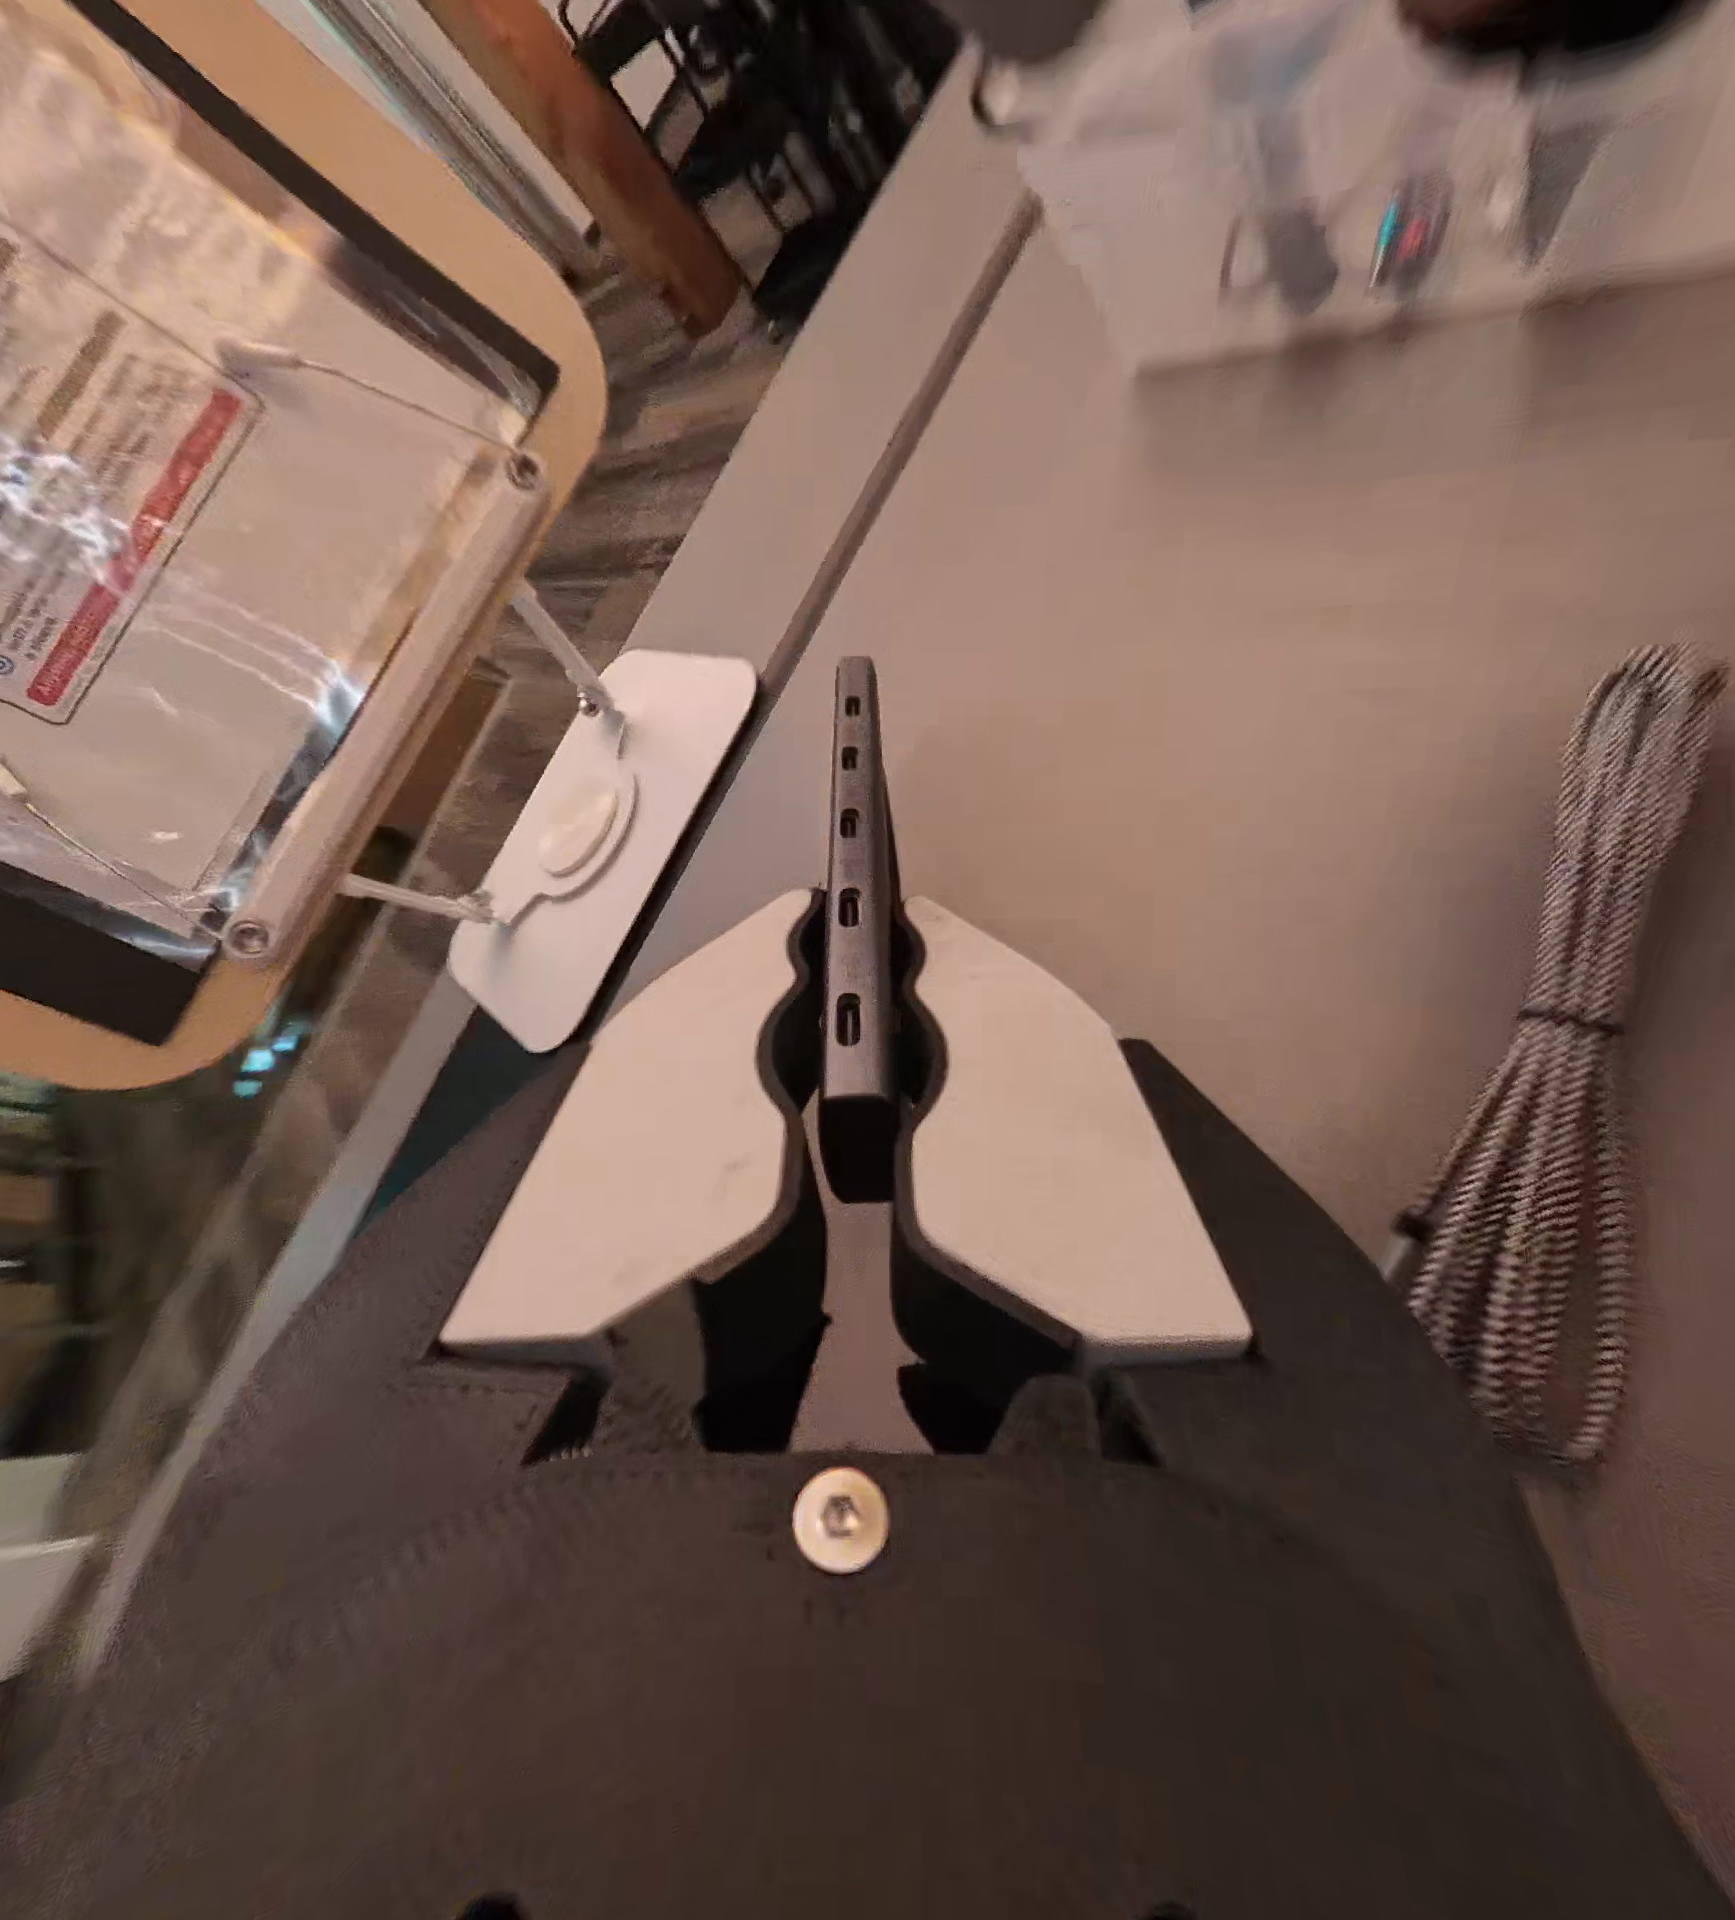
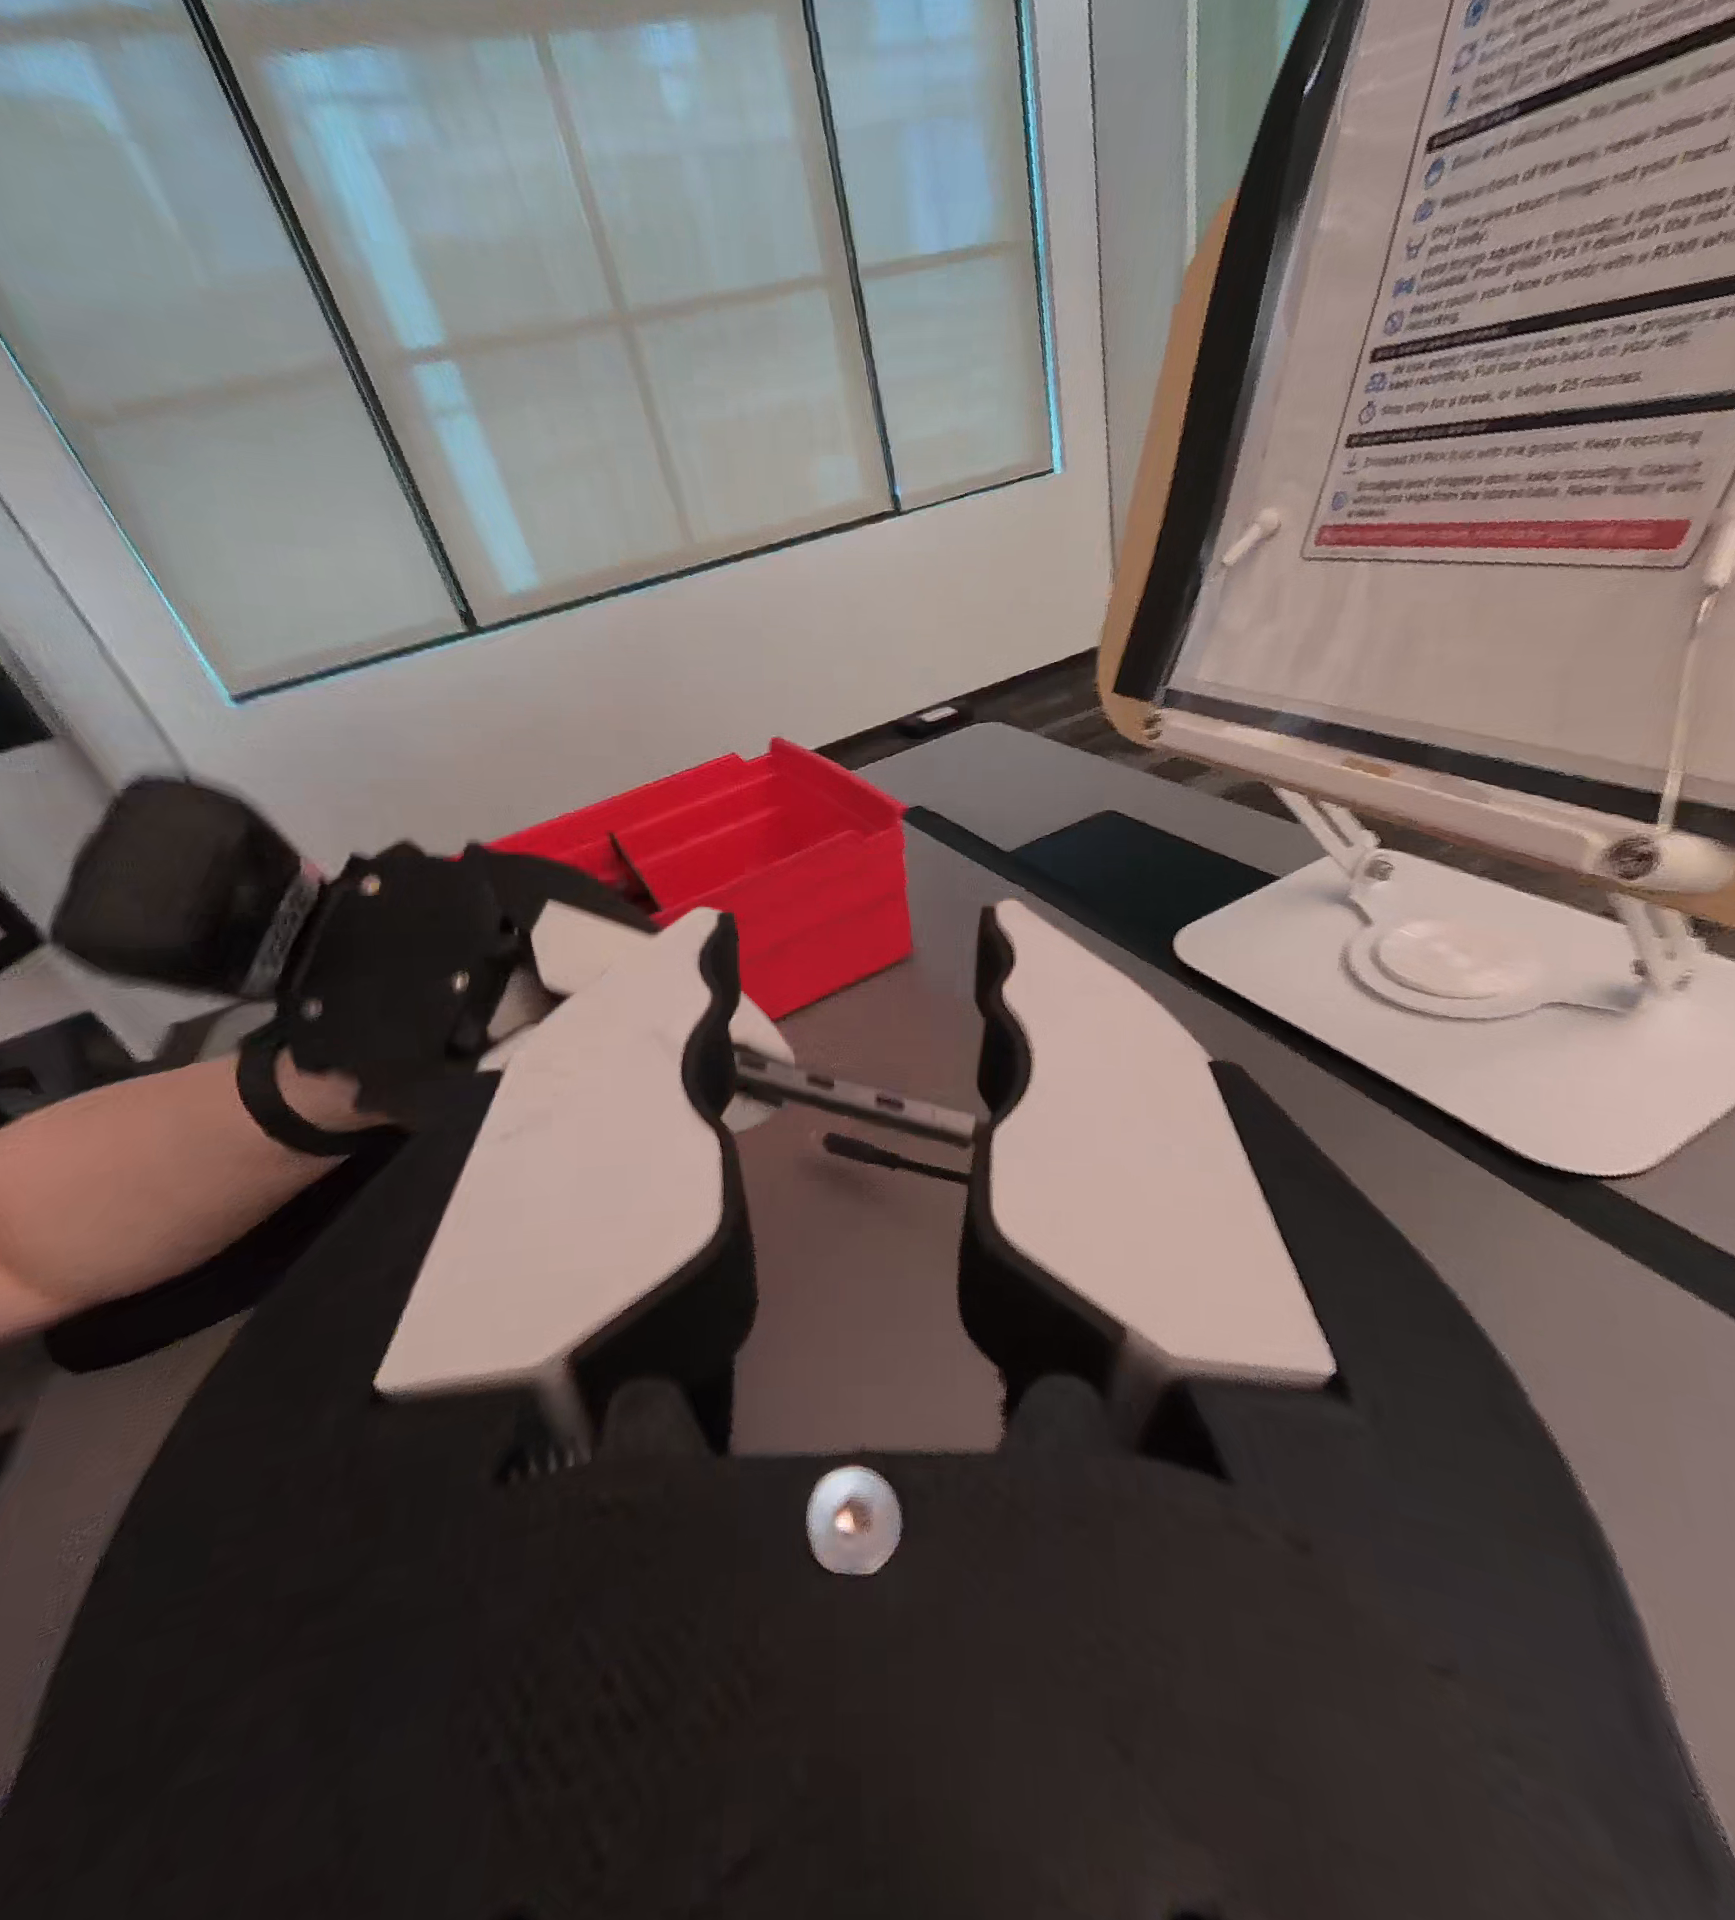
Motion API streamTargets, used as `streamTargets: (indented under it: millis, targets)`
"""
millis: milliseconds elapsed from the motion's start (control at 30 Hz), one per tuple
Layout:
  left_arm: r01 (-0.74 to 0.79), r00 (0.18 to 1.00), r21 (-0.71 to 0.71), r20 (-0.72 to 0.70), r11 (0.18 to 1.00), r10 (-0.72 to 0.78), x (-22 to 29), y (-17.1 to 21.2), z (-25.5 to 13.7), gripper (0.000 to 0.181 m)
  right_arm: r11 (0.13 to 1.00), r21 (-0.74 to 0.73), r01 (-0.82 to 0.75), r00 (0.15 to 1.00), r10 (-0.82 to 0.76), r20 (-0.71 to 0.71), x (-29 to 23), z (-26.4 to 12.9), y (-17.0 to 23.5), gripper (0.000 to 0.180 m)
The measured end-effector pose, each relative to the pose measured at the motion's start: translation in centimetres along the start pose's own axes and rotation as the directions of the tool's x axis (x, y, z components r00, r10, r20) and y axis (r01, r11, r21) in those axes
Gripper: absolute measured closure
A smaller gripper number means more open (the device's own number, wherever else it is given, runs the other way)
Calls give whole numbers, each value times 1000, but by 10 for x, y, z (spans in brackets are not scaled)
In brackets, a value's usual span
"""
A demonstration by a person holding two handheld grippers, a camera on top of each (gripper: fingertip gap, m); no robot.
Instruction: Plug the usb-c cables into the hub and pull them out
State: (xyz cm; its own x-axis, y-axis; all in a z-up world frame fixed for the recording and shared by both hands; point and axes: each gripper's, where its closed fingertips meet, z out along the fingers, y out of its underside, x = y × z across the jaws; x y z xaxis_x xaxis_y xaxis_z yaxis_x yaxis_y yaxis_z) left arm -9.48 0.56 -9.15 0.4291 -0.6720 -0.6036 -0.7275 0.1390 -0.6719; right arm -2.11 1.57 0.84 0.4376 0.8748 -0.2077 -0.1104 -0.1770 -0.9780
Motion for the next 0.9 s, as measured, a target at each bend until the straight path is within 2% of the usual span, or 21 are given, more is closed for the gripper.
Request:
streamTargets:
  millis: [100,200,367,733,900]
  targets:
    - [-190,982,-95,-4,977,191,18,24,18,171,999,41,36,998,-34,-47,0,-2,-10,136]
    - [-384,923,-130,-18,914,385,34,40,29,171,997,17,74,997,-73,-32,-10,0,-13,136]
    - [-523,851,-142,-28,840,525,49,52,38,171,995,13,99,995,-99,-23,-17,-2,-19,136]
    - [-463,884,-167,-166,870,438,64,68,38,155,1000,18,24,1000,-23,-9,-12,-8,-22,136]
    - [-379,911,-251,-270,891,311,65,75,28,149,999,-29,28,998,-27,48,-23,-3,-15,136]
